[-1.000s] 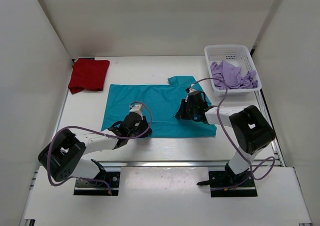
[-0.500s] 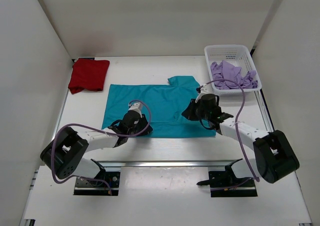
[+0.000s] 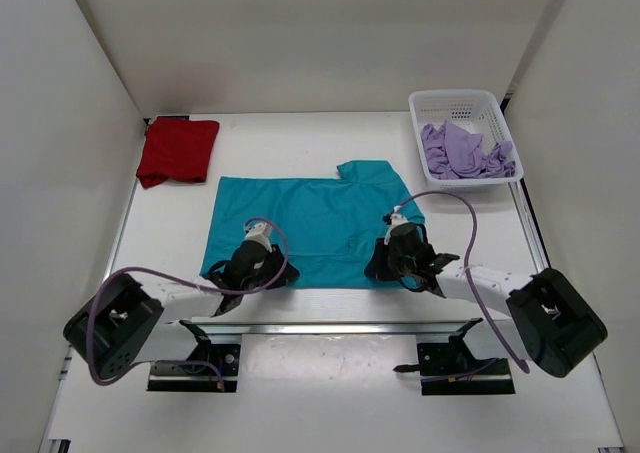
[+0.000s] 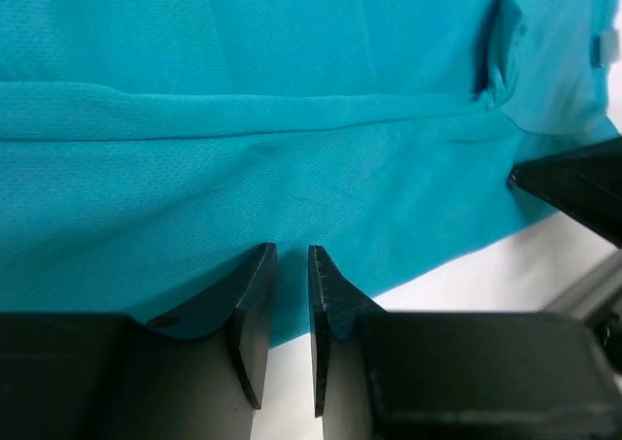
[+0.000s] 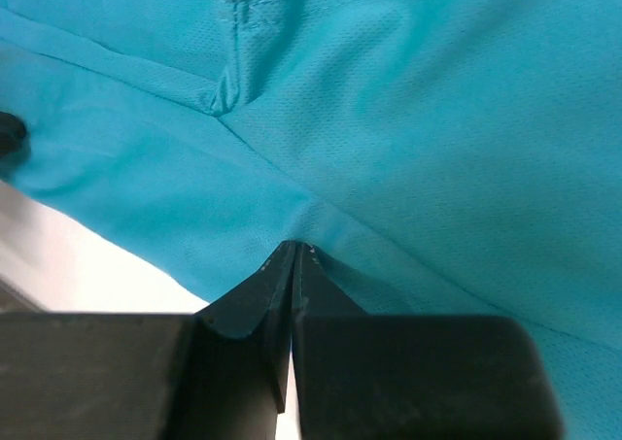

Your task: Fold and stack the t-shirts

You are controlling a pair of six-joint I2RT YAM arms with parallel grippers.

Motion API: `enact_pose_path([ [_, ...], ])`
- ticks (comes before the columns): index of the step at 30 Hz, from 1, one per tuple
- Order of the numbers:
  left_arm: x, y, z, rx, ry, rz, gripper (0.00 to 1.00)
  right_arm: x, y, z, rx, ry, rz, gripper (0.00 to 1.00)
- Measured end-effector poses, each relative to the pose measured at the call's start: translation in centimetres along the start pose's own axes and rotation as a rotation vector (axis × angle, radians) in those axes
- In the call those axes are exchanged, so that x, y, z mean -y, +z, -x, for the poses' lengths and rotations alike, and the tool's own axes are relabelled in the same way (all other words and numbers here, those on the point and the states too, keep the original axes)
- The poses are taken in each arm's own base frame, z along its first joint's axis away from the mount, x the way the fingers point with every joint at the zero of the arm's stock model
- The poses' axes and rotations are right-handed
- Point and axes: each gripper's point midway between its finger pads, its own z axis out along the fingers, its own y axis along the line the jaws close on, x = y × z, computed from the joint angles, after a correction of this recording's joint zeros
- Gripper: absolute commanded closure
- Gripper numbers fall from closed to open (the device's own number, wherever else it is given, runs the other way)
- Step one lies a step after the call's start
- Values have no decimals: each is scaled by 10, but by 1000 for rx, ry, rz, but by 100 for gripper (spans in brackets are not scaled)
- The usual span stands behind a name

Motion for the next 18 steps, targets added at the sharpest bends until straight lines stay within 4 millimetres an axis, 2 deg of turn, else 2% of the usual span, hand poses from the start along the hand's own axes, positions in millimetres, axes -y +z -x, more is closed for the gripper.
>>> enact_pose_path([
  [5,7,-19,-26,-14,-25,-62,68,-12,-14,-25,-49,2,37,99],
  [6,7,-21,-27,-17,-30,-65,67,-11,-16,-27,-62,6,34,95],
  [7,6,-23,-28,-20,-36,-64,66,-9,-19,-27,-74,17,22,85],
  [8,5,-25,-28,-22,-38,-58,65,-6,-23,-22,-76,31,7,75],
  [9,4,-27,-26,-21,-37,-51,63,-5,-26,-13,-61,45,-1,69],
  [12,-1,-33,-10,11,-40,-21,61,-5,-35,43,62,82,10,61],
  [14,0,-37,16,71,-45,-14,60,-2,-39,92,155,107,6,59],
  [16,2,-39,38,126,-46,-14,60,3,-35,142,221,110,-13,63],
  [18,3,-40,48,151,-37,-15,60,9,-20,192,267,98,-34,72],
])
